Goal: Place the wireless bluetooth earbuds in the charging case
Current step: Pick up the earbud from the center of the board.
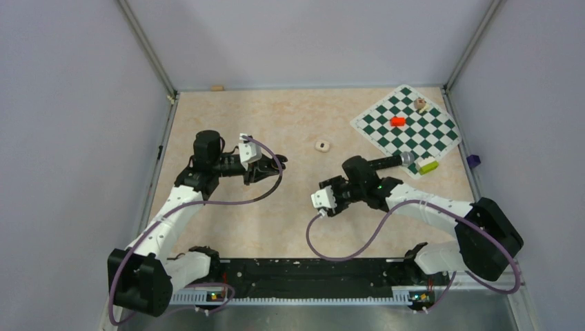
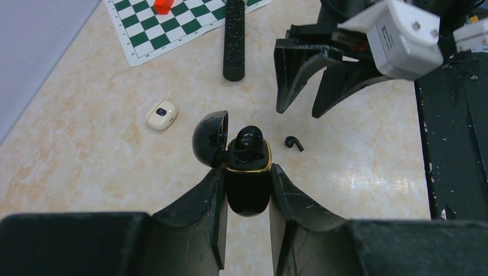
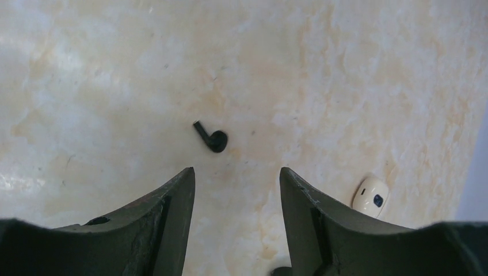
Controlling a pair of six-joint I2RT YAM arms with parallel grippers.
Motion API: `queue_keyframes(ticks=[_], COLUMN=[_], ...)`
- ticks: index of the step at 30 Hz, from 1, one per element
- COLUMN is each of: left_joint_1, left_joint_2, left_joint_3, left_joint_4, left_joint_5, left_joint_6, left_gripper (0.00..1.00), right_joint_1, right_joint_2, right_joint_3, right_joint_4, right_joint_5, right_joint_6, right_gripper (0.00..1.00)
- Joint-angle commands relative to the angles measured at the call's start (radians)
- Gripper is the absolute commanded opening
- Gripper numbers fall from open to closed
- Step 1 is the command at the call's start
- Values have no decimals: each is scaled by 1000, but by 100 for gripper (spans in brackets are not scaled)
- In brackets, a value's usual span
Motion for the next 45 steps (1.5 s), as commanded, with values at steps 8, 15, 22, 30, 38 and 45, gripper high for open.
queue_keyframes(ticks=[8,15,22,30,38,45], left_joint_1=[3,3,3,3,3,3], left_joint_2=[-31,-31,-40,-28,-25,-25], left_joint_3=[4,3,-4,-1,-1,-4], left_joint_4=[39,37,38,40,39,40], left_joint_5=[23,25,25,29,25,24], left_joint_6=[-3,2,5,7,8,11], left_gripper=[0,0,0,0,0,0], right_joint_1=[11,90,139,143,143,142], right_joint_2=[82,137,234,262,284,301], right_joint_3=[-156,-174,-148,-92,19,60], right_joint_4=[299,345,456,460,362,383], right_joint_5=[87,142,274,276,243,338], right_joint_6=[-196,-183,-111,33,244,325], right_gripper=[53,60,60,60,59,57])
